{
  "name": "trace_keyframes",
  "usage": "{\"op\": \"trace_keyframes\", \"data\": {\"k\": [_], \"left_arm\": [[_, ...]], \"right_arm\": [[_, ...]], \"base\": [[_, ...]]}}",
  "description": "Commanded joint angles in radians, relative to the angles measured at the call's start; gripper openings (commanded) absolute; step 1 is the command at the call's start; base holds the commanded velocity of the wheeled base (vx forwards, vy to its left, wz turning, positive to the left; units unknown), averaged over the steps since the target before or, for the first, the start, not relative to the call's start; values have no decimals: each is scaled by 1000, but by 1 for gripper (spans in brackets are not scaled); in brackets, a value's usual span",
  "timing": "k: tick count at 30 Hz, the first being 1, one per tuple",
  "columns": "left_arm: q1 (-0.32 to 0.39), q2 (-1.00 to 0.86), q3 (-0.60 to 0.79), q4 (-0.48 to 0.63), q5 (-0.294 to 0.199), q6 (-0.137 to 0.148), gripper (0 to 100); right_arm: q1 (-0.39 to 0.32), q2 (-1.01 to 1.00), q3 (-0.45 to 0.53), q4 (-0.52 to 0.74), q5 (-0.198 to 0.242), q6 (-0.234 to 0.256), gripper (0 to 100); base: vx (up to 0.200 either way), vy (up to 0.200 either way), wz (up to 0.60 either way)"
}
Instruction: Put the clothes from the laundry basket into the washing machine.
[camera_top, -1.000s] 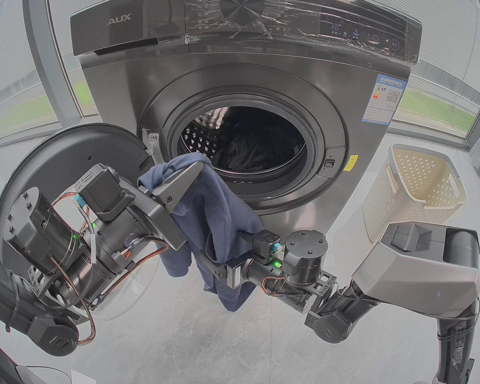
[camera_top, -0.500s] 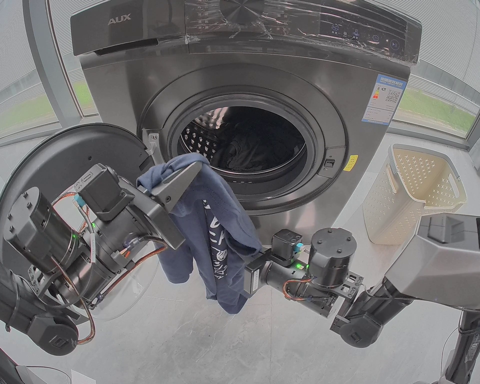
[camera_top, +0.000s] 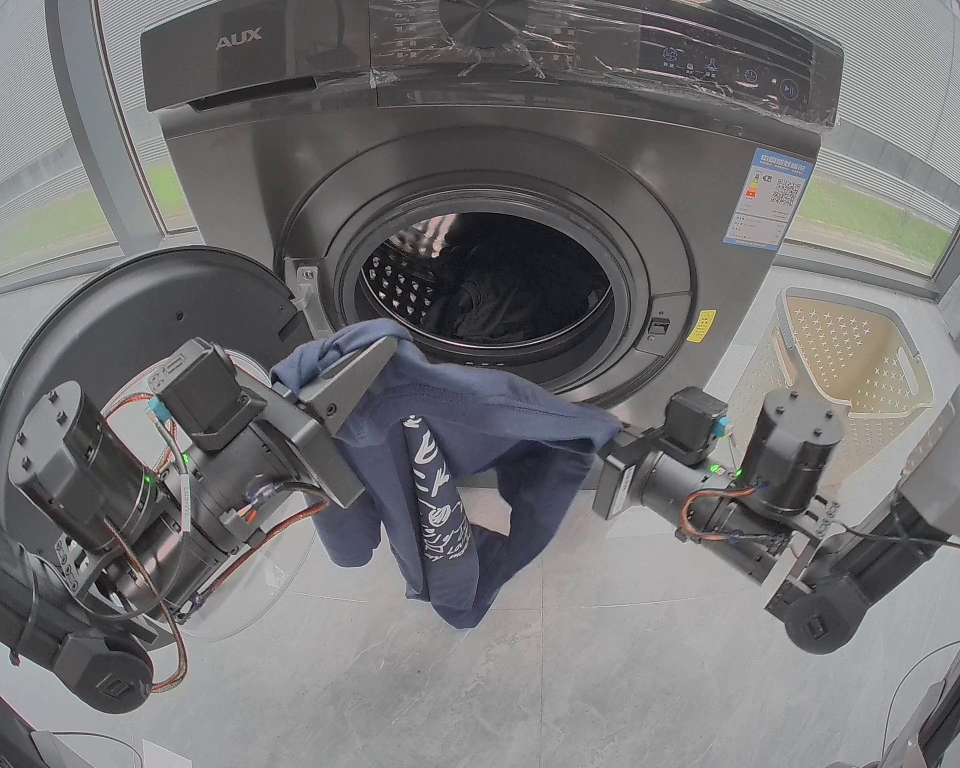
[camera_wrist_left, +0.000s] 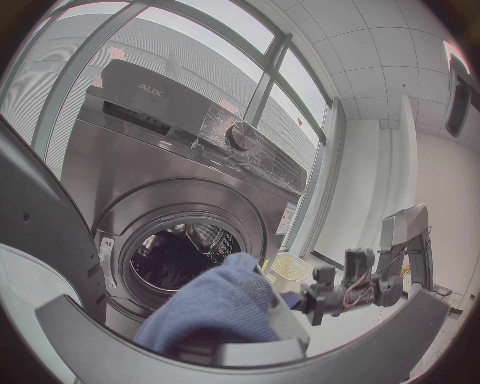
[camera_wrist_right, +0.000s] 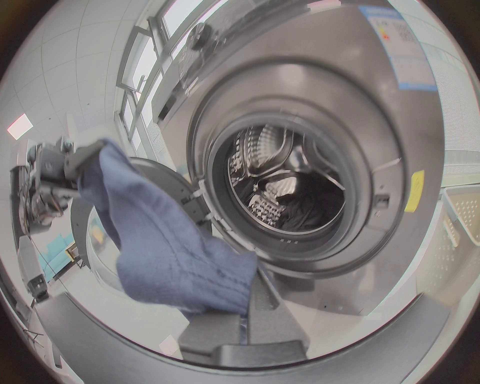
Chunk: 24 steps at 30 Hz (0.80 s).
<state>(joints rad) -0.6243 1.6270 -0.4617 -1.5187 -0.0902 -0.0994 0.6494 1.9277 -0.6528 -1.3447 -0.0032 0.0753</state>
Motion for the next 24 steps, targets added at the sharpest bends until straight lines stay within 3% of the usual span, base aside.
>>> {"op": "trace_keyframes", "data": {"k": [1, 5, 8, 12, 24], "left_arm": [[5, -16, 21, 8, 1, 3, 0], [6, -41, 41, 29, 1, 4, 0], [24, -68, 40, 61, 0, 9, 0], [47, -84, 40, 74, -5, 10, 0], [49, -81, 35, 60, -2, 9, 0]], "right_arm": [[-28, -142, 39, 1, -1, 4, 0], [-36, -222, 84, 6, -6, 4, 0], [-94, -282, 101, -1, -1, 8, 0], [-114, -311, 70, 12, 3, -3, 0], [-77, -342, 1, -1, 0, 4, 0]], "base": [[0, 0, 0], [0, 0, 0], [0, 0, 0], [0, 0, 0], [0, 0, 0]]}}
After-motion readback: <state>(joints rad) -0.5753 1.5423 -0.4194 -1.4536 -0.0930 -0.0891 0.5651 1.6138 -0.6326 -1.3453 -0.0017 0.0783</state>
